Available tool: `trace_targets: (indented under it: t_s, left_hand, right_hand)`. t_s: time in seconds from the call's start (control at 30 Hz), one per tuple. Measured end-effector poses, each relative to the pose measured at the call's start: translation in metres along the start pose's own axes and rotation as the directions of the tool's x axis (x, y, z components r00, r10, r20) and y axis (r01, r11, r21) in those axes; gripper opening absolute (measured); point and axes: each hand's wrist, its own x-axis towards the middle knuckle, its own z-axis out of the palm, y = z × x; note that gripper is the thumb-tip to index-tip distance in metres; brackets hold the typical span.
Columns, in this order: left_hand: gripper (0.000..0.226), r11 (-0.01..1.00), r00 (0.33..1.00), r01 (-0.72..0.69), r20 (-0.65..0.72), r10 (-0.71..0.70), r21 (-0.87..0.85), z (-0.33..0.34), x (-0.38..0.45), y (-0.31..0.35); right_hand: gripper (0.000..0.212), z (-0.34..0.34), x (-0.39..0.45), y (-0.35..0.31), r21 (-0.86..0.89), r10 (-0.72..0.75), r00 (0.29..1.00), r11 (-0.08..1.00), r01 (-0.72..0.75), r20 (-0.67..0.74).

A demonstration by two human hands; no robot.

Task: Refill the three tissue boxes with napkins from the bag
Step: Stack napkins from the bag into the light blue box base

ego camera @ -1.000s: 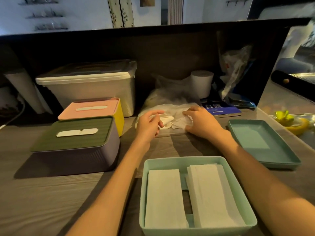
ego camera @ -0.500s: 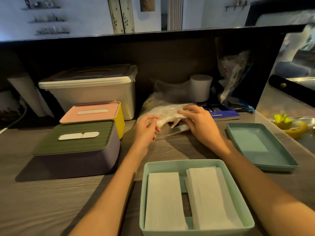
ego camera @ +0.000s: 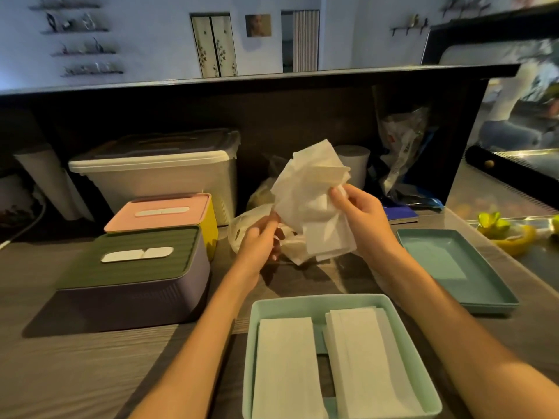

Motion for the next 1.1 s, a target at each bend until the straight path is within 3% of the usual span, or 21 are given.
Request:
trace_targets:
  t_s: [0.1,0.2,0.33,0.43,0.5,0.6,0.7,0.8,0.97,1.03,1.1]
  left_hand:
    - [0.063,0.938,0.988,0.112,0.141,-0.068,-0.329,0.001,-0.006,0.003]
    - [0.076,0.808,0.939,0.221,0.344,-0.024,-0.547,0.003,-0.016,0.005]
    - [0.054,0.771,0.930,0.276,0.361,-0.064,-0.574,0.012,-0.025,-0.004]
    - [0.050,0.802,0.938,0.263,0.338,-0.082,-0.536,0.014,-0.022,-0.009]
    - [0.046,0.825,0.939,0.261,0.332,-0.096,-0.502,0.013,-0.021,-0.010]
    - [0.053,0.856,0.948,0.240,0.301,-0.105,-0.458,0.012,-0.016,-0.014]
    - [0.062,0.885,0.955,0.224,0.274,-0.116,-0.408,0.011,-0.014,-0.017]
    - [0.057,0.881,0.957,0.234,0.258,-0.134,-0.411,0.010,-0.012,-0.018]
    - [0.033,0.804,0.951,0.289,0.254,-0.177,-0.520,0.008,-0.014,-0.012]
    - [0.033,0.739,0.948,0.313,0.246,-0.203,-0.596,0.008,-0.014,-0.009]
    - [0.039,0.654,0.942,0.337,0.243,-0.233,-0.678,0.010,-0.016,-0.006]
  right_hand:
    - [0.024,0.005,0.001,0.006,0.087,0.215,0.975,0.972,-0.220,0.062]
    - [0.023,0.011,0.002,0.012,0.148,0.281,0.947,0.941,-0.304,0.157]
    - [0.021,0.016,-0.001,0.018,0.107,0.250,0.960,0.959,-0.264,0.128]
    - [0.021,0.014,-0.001,0.018,-0.045,0.145,0.987,0.989,-0.142,0.068]
    - [0.020,0.011,0.000,0.016,-0.053,0.104,0.991,0.994,-0.100,0.082]
    - [0.027,0.008,0.000,0.011,-0.014,0.039,0.999,0.999,-0.039,0.026]
    - [0.015,0.005,-0.001,0.009,-0.050,-0.074,0.993,0.996,0.070,-0.091]
    - [0.015,0.001,0.002,0.006,-0.087,-0.149,0.971,0.987,0.135,-0.185]
    - [0.019,-0.004,0.004,-0.011,-0.032,-0.226,0.920,0.973,0.228,-0.321]
    - [0.020,-0.003,0.001,-0.019,0.047,-0.171,0.946,0.980,0.191,-0.275]
    - [0.023,-0.002,-0.003,-0.025,0.163,-0.105,0.986,0.979,0.125,-0.126]
